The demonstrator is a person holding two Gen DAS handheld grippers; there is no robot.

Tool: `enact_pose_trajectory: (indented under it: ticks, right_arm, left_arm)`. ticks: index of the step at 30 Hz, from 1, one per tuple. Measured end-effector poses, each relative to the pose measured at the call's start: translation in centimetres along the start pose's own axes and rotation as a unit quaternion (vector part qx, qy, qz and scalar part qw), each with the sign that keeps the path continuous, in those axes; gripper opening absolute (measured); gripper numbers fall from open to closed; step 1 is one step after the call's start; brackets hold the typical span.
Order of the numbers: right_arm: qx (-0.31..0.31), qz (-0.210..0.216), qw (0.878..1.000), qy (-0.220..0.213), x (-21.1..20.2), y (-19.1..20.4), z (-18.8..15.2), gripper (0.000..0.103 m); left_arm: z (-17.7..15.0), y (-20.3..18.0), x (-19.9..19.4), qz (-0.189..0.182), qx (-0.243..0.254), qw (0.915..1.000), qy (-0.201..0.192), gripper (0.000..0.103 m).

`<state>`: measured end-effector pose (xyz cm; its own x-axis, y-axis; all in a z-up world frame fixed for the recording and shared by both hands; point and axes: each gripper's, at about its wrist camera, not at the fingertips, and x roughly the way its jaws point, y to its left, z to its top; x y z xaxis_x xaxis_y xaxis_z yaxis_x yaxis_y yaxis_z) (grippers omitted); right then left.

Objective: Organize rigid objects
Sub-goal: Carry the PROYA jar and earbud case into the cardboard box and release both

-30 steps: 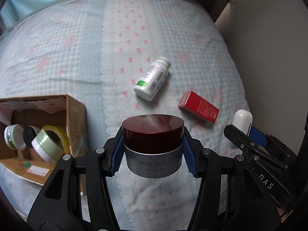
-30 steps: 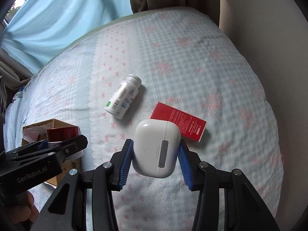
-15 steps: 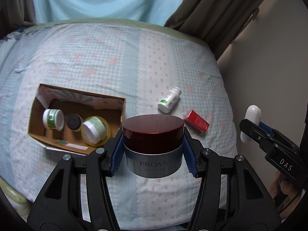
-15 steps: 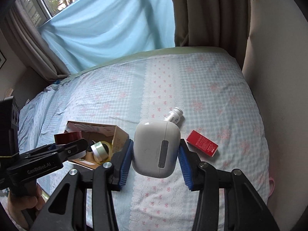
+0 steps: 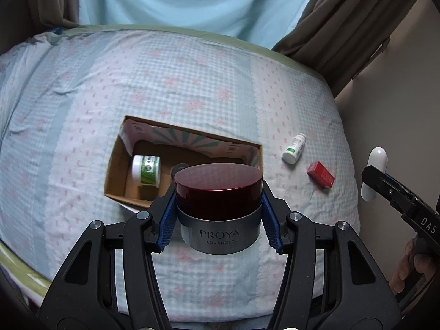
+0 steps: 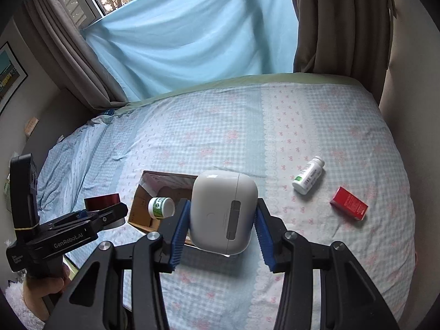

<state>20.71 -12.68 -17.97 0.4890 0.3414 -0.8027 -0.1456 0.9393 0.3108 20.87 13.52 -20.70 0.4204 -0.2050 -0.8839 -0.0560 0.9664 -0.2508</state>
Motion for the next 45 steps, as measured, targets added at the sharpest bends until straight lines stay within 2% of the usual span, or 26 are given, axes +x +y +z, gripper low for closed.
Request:
enact_pose_trajectory:
  ticks: [9,20,32,37,39,45]
  right_arm:
    - [0.052,-0.011,0.998,0.013,6.2,7.4,-0.2,0.043]
    - [0.072,-0.015,0.994,0.077,14.7,11.0,0.4,0.043]
    - [0.076,-0.031,0.982,0.171,25.9,9.0,0.9,0.043]
    - [0.086,-0.02,0.973,0.214,29.9,7.5,0.8,0.043]
    - [0.09,-0.014,0.969,0.229,31.1,6.8,0.7,0.043]
    - [0.104,-0.009,0.956,0.275,33.9,4.7,0.6,0.043]
  left_arm:
    - [3.1,8.2,3.3,0.001,0.047,0.9978,0.047,0.05]
    - [6.9,12.6,10.0,-0.009,0.035,0.9948,0.095,0.05]
    - [9.2,13.9,20.0,-0.003,0.048,0.985,0.166,0.05]
    - [8.8,12.8,23.5,0.003,0.083,0.976,0.201,0.05]
    - [8.4,12.1,24.8,0.009,0.111,0.9698,0.217,0.05]
    - [7.6,10.5,27.1,0.024,0.169,0.9555,0.24,0.05]
